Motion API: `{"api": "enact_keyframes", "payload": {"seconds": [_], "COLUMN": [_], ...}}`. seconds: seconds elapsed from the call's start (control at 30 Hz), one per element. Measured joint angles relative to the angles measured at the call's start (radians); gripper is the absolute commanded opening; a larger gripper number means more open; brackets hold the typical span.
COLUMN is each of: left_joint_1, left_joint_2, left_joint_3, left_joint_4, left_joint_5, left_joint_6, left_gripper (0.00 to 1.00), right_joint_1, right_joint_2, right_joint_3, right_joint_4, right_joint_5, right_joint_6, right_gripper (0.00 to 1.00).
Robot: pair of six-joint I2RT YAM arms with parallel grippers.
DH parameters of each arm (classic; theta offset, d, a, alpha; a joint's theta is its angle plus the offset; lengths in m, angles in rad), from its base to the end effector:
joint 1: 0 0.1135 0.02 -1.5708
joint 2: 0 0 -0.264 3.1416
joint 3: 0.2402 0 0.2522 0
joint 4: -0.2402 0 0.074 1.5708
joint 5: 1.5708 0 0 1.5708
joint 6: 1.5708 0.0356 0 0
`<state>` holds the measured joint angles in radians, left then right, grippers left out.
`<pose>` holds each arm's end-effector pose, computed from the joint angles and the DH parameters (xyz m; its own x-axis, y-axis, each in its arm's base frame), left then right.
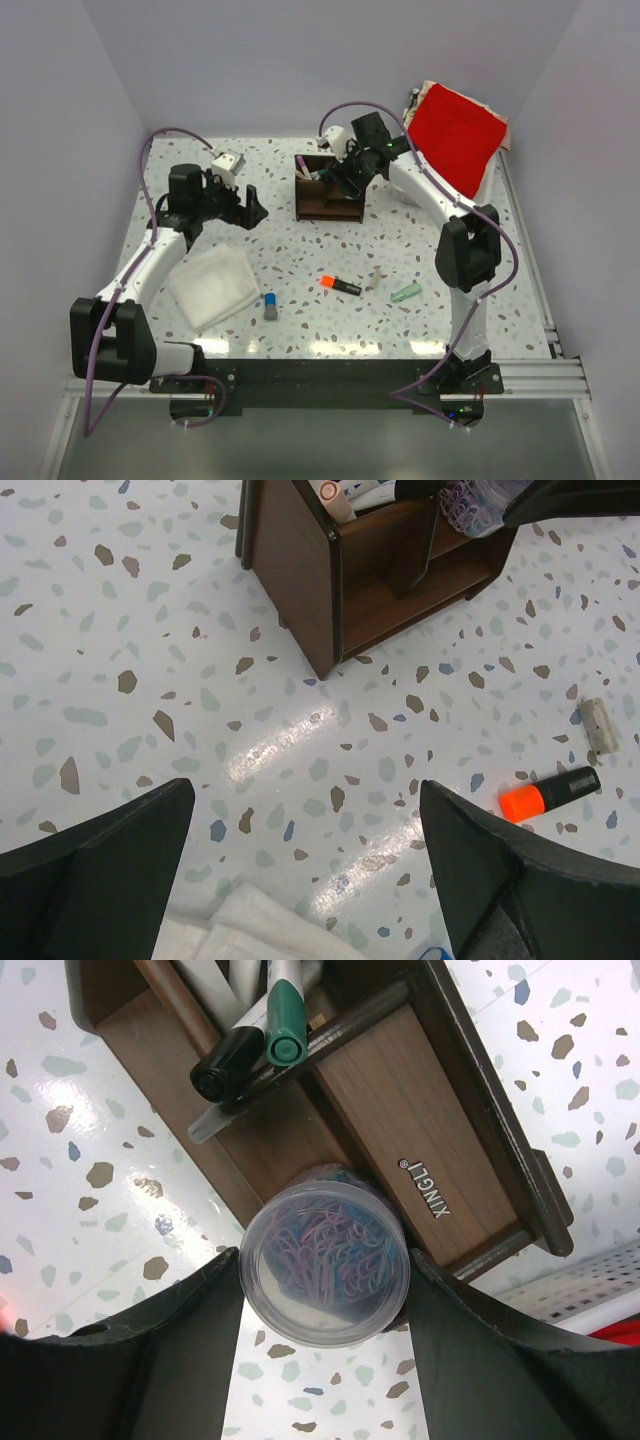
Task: Sort the stationery into containers
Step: Place the stationery in the storage box.
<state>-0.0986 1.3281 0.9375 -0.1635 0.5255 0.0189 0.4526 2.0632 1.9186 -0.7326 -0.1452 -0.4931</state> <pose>0.2918 -0.0468 0.2768 -0.5139 0.0673 -0.8552 0.5195 0.8177 -0.2478 0.4165 0.2083 0.2862 -0.3650 -0.6983 -0.6158 -0.7818 0.5890 -0.2046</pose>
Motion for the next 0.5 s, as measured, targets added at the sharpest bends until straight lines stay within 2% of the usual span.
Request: {"api": "enact_keyframes", "payload": {"seconds": [0.27, 0.37, 0.4, 0.47, 0.5], "left_joint_1": [0.0, 0.0, 0.0, 0.0, 0.0], "left_joint_2": [0.011, 0.015, 0.016, 0.016, 0.016], "left_joint_3": [0.0, 0.0, 0.0, 0.0, 0.0], "left_joint_4": [0.006, 0.011, 0.013, 0.014, 0.016], "left_joint_5": [0.009, 0.012, 0.013, 0.014, 0.014], "left_joint_6": [0.0, 0.0, 0.0, 0.0, 0.0], "left_gripper": [1.0, 1.0, 1.0, 1.0, 1.0], "right_joint_1": [-0.002, -0.002, -0.002, -0.003, -0.004], "right_joint_2": [0.001, 0.001, 0.001, 0.001, 0.001], "right_joint_3": [0.0, 0.0, 0.0, 0.0, 0.0], "right_joint_4": [0.001, 0.002, 0.003, 0.017, 0.026], "right_joint_5": [0.002, 0.005, 0.01, 0.032, 0.047], "right_joint_6": [0.009, 0.015, 0.019, 0.029, 0.032], "right_gripper": [0.63, 0.75, 0.83, 0.9, 0.99]}}
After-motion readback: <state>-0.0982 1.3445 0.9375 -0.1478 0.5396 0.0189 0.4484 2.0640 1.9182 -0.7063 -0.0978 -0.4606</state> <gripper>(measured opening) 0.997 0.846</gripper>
